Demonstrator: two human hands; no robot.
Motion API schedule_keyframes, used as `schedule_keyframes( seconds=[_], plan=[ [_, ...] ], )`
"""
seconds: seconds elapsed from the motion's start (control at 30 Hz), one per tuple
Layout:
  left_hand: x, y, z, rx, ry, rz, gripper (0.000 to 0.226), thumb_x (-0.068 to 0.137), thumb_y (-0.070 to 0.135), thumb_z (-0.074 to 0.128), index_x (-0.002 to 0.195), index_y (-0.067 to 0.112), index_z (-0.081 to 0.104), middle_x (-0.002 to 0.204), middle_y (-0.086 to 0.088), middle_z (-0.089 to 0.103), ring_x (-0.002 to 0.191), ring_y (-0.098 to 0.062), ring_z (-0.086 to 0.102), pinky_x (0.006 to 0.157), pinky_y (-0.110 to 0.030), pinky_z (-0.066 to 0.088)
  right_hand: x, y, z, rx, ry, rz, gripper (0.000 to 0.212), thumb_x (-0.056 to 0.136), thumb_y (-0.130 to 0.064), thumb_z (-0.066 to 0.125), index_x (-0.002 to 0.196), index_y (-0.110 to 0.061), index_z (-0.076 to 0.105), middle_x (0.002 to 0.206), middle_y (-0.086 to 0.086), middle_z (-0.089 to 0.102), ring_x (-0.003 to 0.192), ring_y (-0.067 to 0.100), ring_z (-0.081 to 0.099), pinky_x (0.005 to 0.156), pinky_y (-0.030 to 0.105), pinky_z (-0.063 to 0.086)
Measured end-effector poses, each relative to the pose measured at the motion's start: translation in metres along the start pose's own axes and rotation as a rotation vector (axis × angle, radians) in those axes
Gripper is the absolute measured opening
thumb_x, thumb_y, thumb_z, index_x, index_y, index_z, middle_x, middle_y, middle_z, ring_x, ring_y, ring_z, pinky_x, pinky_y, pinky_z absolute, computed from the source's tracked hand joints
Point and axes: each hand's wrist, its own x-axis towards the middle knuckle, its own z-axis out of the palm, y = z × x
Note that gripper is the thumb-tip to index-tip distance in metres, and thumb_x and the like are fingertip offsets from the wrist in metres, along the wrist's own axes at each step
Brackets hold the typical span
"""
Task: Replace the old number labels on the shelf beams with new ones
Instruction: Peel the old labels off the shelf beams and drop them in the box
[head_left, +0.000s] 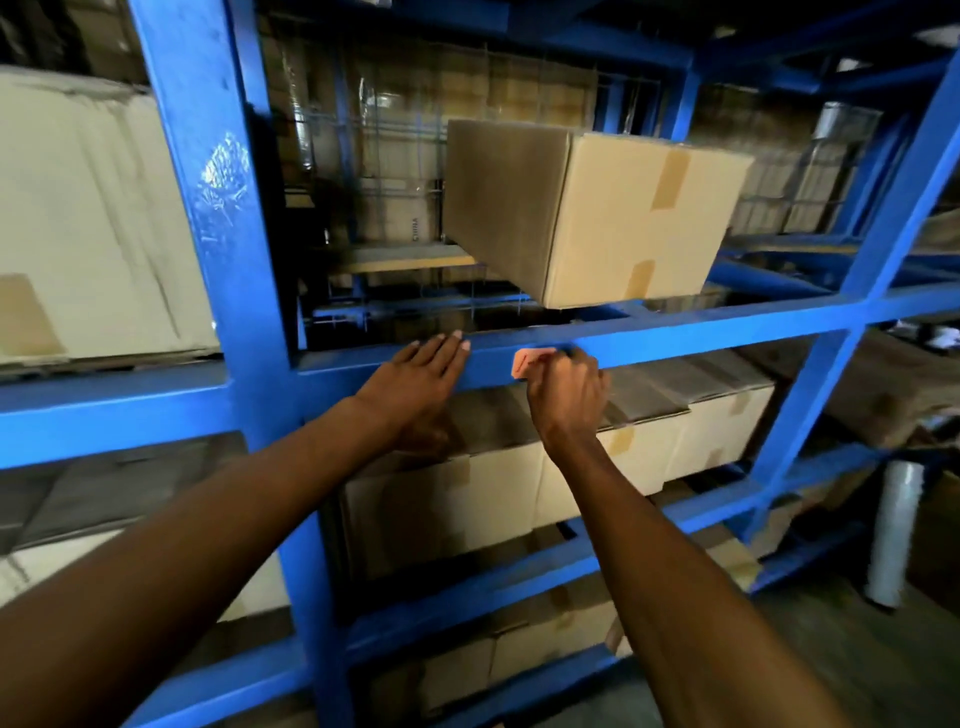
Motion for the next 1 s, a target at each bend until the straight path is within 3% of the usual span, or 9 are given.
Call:
schedule_keyframes(
  seconds=[0.2, 0.37, 0.6, 0.8, 1.0],
  plan=[
    [0.001, 0.001, 0.007, 0.026, 0.033, -0.006, 0.107, 0.083, 0.050, 0.059, 0.146, 0.004, -0.014, 0.157, -0.015, -0.014, 0.146, -0.028, -0.007, 0.120, -0.041, 0.002, 0.008, 0.002, -0.003, -0.034, 0.005, -0.003, 0.020, 0.088, -0.013, 0.047, 0.091, -0.003, 0.064, 0.100, 0.020, 0.067, 0.099, 0.037, 0.059, 0.091, 0.044, 0.039],
    [0.001, -0.002, 0.013, 0.044, 0.067, 0.004, 0.110, 0.081, 0.051, 0.062, 0.146, 0.005, -0.015, 0.157, -0.014, -0.015, 0.146, -0.028, -0.009, 0.120, -0.041, 0.001, 0.015, 0.004, -0.011, -0.024, -0.007, -0.006, 0.016, 0.087, -0.017, 0.051, 0.086, -0.006, 0.062, 0.094, 0.018, 0.068, 0.091, 0.036, 0.061, 0.087, 0.043, 0.038],
    [0.000, -0.001, 0.008, -0.013, 0.037, -0.009, 0.110, 0.080, 0.048, 0.063, 0.147, 0.006, -0.015, 0.157, -0.013, -0.015, 0.146, -0.027, -0.007, 0.120, -0.040, 0.001, 0.004, -0.009, -0.012, 0.156, 0.018, 0.071, 0.021, 0.084, -0.023, 0.057, 0.092, -0.005, 0.062, 0.096, 0.018, 0.067, 0.094, 0.036, 0.061, 0.087, 0.049, 0.047],
    [0.000, -0.005, 0.006, -0.072, 0.049, 0.004, 0.108, 0.080, 0.049, 0.063, 0.148, 0.007, -0.011, 0.158, -0.013, -0.010, 0.146, -0.027, -0.003, 0.119, -0.039, 0.002, 0.004, -0.015, -0.013, 0.021, 0.021, 0.136, 0.027, 0.088, -0.018, 0.051, 0.107, 0.000, 0.057, 0.115, 0.022, 0.056, 0.110, 0.038, 0.050, 0.094, 0.048, 0.039],
    [0.002, -0.002, 0.010, -0.097, 0.066, 0.003, 0.111, 0.079, 0.051, 0.063, 0.147, 0.007, -0.012, 0.158, -0.013, -0.012, 0.146, -0.027, -0.005, 0.119, -0.040, 0.000, 0.002, -0.022, -0.008, -0.089, -0.015, 0.116, 0.023, 0.085, -0.005, 0.053, 0.107, -0.001, 0.058, 0.115, 0.021, 0.058, 0.113, 0.037, 0.051, 0.101, 0.050, 0.033]
  ],
)
